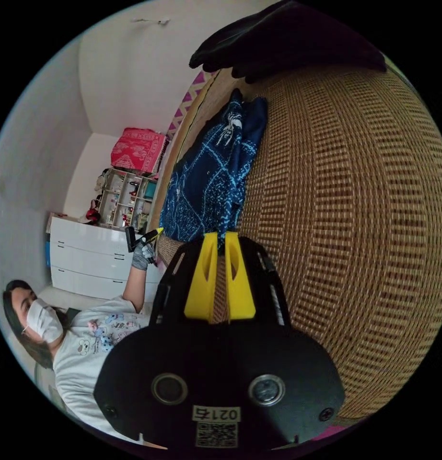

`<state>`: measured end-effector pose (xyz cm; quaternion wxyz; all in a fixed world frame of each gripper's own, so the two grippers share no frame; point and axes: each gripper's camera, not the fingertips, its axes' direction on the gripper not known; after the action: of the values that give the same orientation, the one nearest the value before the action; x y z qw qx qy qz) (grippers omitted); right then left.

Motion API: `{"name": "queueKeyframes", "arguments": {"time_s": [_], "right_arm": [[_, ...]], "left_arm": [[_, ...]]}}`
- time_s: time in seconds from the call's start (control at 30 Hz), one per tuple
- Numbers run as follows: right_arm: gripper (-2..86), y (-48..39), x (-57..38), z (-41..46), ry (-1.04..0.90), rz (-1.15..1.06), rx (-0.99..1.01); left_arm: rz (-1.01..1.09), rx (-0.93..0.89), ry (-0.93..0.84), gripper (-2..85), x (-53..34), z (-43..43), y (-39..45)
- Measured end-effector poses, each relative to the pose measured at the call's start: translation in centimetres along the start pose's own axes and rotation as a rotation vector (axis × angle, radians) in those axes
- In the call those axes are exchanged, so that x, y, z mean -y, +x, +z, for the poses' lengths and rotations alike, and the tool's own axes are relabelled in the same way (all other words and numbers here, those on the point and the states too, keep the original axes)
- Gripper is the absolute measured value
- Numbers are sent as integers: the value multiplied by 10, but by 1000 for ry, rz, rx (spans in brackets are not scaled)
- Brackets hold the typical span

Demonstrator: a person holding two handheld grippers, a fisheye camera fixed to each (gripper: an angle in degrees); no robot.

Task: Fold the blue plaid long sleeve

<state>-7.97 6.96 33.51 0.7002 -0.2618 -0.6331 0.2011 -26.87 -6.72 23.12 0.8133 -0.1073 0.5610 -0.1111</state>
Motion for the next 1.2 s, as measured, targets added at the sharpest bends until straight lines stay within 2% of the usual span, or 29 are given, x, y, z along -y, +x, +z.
{"name": "queueKeyframes", "arguments": {"time_s": [0.17, 0.33, 0.4, 0.47, 0.57, 0.63, 0.7, 0.83, 0.9, 1.03, 1.2], "right_arm": [[4, -27, -46, -8, -42, -23, 76], [13, -73, -117, 46, -157, -60, 130], [22, -99, -150, 89, -214, -96, 192], [36, -115, -166, 109, -265, -127, 159], [51, -132, -178, 74, -164, -213, 27], [59, -133, -177, 35, -61, -225, -36], [77, -126, -160, -6, 45, -212, -129], [102, -104, -110, -25, 64, -172, -165], [116, -87, -79, -20, 2, -126, -115], [134, -85, -53, -9, -92, -105, -146], [132, -98, -32, 4, -188, -105, -130]], "left_arm": [[126, 43, -108, -8, 4, -15, 6], [289, 246, -255, -7, 13, -27, 13], [291, 324, -247, -4, 8, -26, 9], [281, 365, -210, 2, -6, -25, 3], [231, 360, -33, 30, -54, -44, -2], [179, 271, 131, 53, -109, -65, 1], [161, 102, 173, 62, -150, -63, 11], [107, -345, 23, 85, -230, 8, 52], [58, -448, -36, 98, -258, 42, 70], [-7, -483, -154, 128, -307, 105, 101], [-95, -566, -176, 125, -342, 147, 115]]}}
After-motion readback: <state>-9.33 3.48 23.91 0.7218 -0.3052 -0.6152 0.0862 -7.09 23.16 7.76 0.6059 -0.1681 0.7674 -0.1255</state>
